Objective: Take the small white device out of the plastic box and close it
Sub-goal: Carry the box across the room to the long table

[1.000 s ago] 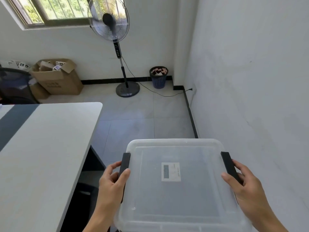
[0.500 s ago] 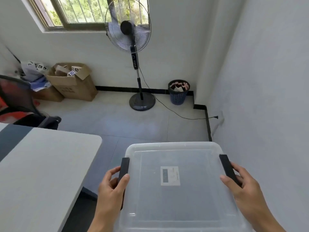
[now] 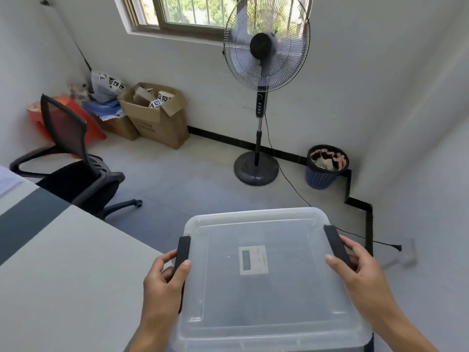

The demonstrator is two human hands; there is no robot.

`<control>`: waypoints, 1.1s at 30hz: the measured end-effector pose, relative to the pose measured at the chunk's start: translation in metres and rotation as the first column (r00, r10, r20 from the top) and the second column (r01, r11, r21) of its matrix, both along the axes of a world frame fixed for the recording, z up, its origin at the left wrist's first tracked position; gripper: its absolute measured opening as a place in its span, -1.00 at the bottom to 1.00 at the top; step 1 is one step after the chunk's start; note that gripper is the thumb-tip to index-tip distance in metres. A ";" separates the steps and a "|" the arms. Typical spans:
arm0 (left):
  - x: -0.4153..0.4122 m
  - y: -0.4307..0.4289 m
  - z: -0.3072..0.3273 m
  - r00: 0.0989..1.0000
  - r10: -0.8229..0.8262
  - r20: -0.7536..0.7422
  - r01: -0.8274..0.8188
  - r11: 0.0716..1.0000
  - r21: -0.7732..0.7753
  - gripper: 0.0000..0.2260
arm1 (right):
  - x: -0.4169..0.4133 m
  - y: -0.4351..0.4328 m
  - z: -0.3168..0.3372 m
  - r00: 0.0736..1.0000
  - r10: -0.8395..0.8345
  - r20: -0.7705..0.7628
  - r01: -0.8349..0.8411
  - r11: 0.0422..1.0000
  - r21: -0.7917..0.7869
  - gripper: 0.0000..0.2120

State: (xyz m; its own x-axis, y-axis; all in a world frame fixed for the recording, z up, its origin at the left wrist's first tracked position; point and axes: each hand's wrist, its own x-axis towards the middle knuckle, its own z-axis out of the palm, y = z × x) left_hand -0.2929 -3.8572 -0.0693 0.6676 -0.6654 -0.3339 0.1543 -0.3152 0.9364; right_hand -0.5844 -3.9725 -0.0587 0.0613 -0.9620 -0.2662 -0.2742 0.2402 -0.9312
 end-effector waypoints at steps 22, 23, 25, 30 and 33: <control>0.196 -0.300 0.013 0.920 0.388 0.061 -0.391 0.918 0.067 -0.77 | 0.271 -0.407 0.007 0.908 0.417 -0.044 -0.417 0.909 0.014 -0.58; 0.203 -0.307 0.016 0.900 0.430 0.069 -0.434 0.899 0.059 -0.78 | 0.290 -0.424 0.011 0.884 0.464 -0.053 -0.464 0.886 0.010 -0.60; 0.214 -0.315 0.020 0.854 0.515 0.072 -0.519 0.854 0.046 -0.81 | 0.330 -0.454 0.017 0.825 0.562 -0.062 -0.563 0.826 0.003 -0.62; 0.240 -0.306 0.023 0.681 0.729 0.072 -0.733 0.678 0.057 -0.82 | 0.433 -0.485 0.022 0.634 0.764 -0.118 -0.767 0.641 0.035 -0.58; 0.261 -0.293 0.018 0.580 0.810 0.088 -0.815 0.575 0.075 -0.81 | 0.495 -0.480 0.014 0.522 0.841 -0.143 -0.843 0.535 0.066 -0.57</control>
